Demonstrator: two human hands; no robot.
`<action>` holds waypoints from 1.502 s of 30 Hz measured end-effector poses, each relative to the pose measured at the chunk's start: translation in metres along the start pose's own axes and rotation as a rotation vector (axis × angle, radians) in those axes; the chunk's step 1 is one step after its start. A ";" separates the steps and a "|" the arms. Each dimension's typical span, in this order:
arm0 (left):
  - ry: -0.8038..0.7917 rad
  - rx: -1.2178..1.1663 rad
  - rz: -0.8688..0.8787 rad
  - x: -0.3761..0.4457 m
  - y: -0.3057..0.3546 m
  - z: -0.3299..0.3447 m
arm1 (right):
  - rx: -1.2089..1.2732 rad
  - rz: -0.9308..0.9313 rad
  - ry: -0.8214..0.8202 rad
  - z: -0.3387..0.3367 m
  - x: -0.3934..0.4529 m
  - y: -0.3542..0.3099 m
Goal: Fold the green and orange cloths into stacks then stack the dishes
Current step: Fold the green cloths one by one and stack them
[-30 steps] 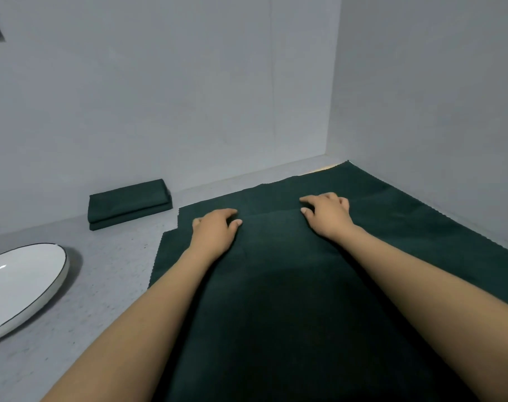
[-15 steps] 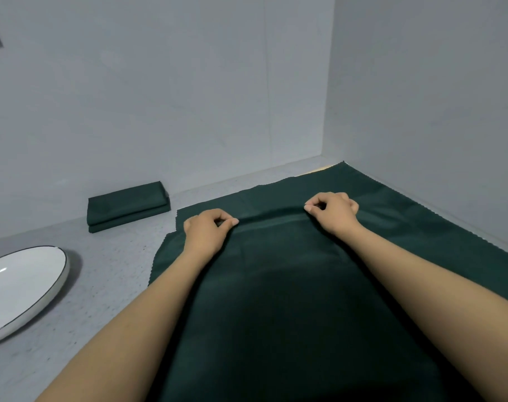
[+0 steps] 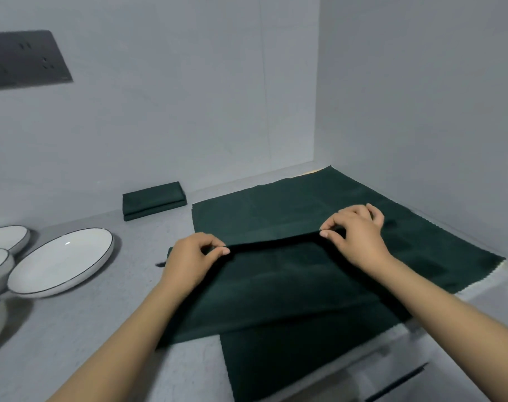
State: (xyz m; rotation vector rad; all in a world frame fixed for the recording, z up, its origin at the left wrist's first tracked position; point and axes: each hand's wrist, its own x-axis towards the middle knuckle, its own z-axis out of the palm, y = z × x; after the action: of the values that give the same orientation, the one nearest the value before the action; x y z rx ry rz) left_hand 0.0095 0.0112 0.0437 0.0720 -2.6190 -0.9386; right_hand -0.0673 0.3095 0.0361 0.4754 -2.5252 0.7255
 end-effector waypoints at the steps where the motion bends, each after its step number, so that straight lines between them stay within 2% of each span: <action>1: 0.003 -0.002 -0.001 -0.015 0.002 0.000 | -0.006 -0.002 0.001 -0.004 -0.014 0.000; 5: 0.022 -0.038 0.047 -0.062 0.004 0.009 | -0.013 0.005 -0.018 -0.011 -0.058 0.005; 11: 0.052 0.042 0.156 -0.109 -0.002 0.017 | 0.046 0.036 -0.004 -0.013 -0.107 0.006; 19: 0.095 -0.015 0.095 -0.122 -0.004 0.019 | 0.098 0.062 0.011 -0.009 -0.126 0.006; 28: 0.077 0.050 0.136 -0.130 -0.004 0.023 | 0.199 0.079 -0.006 -0.007 -0.130 0.010; 39: 0.128 0.109 0.207 -0.130 -0.002 0.024 | 0.233 0.109 0.097 -0.004 -0.134 0.011; 45: 0.106 0.119 0.189 -0.129 -0.003 0.026 | 0.208 0.123 0.038 -0.005 -0.131 0.011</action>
State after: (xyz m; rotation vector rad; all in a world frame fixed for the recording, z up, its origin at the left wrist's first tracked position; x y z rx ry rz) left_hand 0.1204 0.0460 -0.0172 -0.0926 -2.5290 -0.6953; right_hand 0.0387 0.3467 -0.0326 0.3734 -2.4723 1.0411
